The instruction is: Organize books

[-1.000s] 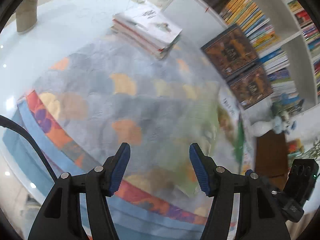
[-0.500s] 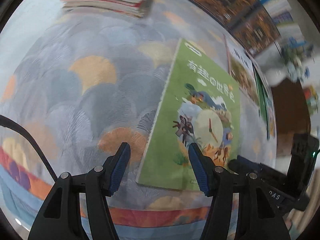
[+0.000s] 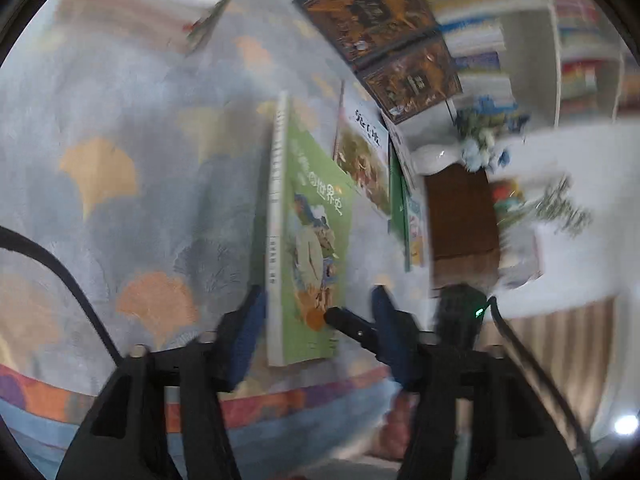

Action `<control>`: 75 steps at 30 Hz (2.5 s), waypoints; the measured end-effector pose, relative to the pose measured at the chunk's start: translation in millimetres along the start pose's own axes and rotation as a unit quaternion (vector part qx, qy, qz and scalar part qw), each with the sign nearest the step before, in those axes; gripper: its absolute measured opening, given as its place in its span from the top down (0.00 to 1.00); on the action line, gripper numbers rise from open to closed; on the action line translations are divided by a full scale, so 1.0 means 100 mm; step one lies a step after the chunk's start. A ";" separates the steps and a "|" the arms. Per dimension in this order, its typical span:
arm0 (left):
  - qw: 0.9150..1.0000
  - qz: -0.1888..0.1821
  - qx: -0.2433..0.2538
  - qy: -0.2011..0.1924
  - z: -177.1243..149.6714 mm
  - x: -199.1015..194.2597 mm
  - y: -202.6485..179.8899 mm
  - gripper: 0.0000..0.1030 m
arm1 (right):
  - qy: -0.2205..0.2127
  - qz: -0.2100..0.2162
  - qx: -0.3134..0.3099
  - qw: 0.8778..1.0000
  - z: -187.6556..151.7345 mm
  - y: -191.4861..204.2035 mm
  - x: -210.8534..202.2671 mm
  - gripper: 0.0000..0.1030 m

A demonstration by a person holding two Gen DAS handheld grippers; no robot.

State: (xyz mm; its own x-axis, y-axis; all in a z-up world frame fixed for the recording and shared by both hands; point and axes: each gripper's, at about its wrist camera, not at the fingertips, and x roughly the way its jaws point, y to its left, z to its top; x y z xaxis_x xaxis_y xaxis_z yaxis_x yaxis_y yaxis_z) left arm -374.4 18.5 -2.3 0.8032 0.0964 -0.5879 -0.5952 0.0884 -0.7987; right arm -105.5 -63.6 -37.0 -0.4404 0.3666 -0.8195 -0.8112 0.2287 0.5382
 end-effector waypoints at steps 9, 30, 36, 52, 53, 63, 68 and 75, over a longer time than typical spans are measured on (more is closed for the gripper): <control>0.998 0.017 0.012 0.051 -0.06 0.43 0.04 0.80 | -0.027 0.002 0.028 0.999 -0.11 -0.08 -0.09 0.61; 0.987 -0.102 -0.087 0.089 0.39 0.53 -0.04 0.89 | -0.038 0.206 0.206 0.956 -0.07 -0.33 -0.18 0.58; 0.995 0.041 0.067 0.058 0.31 0.41 -0.37 0.86 | -0.056 0.062 0.035 0.996 -0.03 0.28 -0.34 0.60; 0.989 0.053 0.120 -0.068 0.43 -0.57 -0.46 0.83 | -0.098 -0.019 -0.236 0.967 0.14 1.67 -0.65 0.60; 0.988 0.050 0.117 -0.081 0.49 -0.65 -0.45 0.83 | -0.104 -0.013 -0.246 0.964 0.23 1.78 -0.64 0.60; 0.976 0.085 0.094 -0.174 1.49 -1.11 0.01 0.83 | -0.108 0.020 -0.297 0.949 1.28 2.63 0.17 0.60; 0.978 0.092 0.065 -0.178 1.98 -1.06 0.34 0.82 | -0.088 0.028 -0.272 0.958 1.73 2.72 0.65 0.59; 0.979 0.101 0.017 -0.176 2.31 -0.98 0.70 0.76 | -0.056 0.054 -0.224 0.971 2.00 2.70 1.06 0.59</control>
State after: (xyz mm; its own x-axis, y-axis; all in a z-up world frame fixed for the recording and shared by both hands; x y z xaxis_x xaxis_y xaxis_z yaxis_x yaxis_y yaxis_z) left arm -500.5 244.7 29.4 0.6144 0.4502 -0.6480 -0.7461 0.0642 -0.6627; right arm -294.3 217.7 60.6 -0.5079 0.4674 -0.7235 -0.8598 -0.2233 0.4593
